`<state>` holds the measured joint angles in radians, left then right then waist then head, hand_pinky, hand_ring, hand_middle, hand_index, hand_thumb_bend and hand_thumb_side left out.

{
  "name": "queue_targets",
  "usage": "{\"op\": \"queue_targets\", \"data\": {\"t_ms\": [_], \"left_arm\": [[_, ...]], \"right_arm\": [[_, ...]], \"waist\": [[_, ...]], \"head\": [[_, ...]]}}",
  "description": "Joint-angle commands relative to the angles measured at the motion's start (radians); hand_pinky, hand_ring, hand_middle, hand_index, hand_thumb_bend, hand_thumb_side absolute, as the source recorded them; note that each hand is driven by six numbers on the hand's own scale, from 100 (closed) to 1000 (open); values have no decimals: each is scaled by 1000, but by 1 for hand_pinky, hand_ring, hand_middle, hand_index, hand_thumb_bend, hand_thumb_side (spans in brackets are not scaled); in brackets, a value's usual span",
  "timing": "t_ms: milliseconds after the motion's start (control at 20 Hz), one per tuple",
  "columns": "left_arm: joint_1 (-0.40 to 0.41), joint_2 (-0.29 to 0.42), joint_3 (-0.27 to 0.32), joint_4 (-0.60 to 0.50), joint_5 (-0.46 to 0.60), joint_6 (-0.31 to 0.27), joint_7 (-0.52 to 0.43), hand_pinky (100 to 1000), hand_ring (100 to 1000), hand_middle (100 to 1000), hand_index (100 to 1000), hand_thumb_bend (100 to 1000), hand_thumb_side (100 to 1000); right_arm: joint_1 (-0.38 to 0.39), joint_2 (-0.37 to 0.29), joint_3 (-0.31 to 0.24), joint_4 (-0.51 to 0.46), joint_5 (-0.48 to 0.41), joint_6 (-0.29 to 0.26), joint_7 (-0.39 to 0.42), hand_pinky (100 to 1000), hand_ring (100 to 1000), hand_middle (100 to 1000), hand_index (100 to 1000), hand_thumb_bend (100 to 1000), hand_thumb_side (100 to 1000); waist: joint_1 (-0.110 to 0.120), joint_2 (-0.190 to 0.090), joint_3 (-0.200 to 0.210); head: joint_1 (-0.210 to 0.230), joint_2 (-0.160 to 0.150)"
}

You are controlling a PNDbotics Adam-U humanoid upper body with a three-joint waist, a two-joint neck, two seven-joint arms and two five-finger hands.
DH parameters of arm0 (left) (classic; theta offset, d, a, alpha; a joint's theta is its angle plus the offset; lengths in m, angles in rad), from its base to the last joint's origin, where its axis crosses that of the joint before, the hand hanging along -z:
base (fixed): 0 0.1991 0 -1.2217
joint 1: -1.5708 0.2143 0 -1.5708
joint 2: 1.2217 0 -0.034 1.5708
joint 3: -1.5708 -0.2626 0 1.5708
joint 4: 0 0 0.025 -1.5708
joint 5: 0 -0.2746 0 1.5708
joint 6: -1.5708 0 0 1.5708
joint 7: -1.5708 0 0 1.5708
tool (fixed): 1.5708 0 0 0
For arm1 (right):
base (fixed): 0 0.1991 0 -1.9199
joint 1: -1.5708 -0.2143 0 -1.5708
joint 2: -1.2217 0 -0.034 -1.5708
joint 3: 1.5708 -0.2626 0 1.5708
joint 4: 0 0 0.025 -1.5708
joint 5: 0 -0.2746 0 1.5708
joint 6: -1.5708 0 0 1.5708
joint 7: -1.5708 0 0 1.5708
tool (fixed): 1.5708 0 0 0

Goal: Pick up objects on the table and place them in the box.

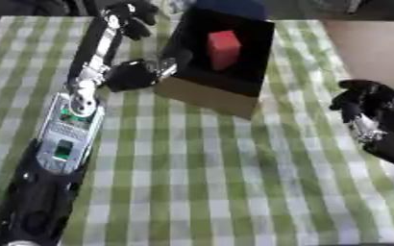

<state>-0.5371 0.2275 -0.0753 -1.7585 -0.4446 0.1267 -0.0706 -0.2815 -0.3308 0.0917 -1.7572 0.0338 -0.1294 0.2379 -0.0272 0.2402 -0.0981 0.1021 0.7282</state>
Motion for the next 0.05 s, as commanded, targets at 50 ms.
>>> {"op": "queue_targets", "data": {"t_ms": [50], "left_arm": [[-5, 32, 14, -10, 71, 1, 1, 663, 618, 621, 774, 650, 443]], "right_arm": [[-7, -11, -13, -14, 4, 0, -5, 795, 672, 620, 828, 100, 391]], "waist": [[-2, -17, -2]], "head": [[-4, -3]]}}
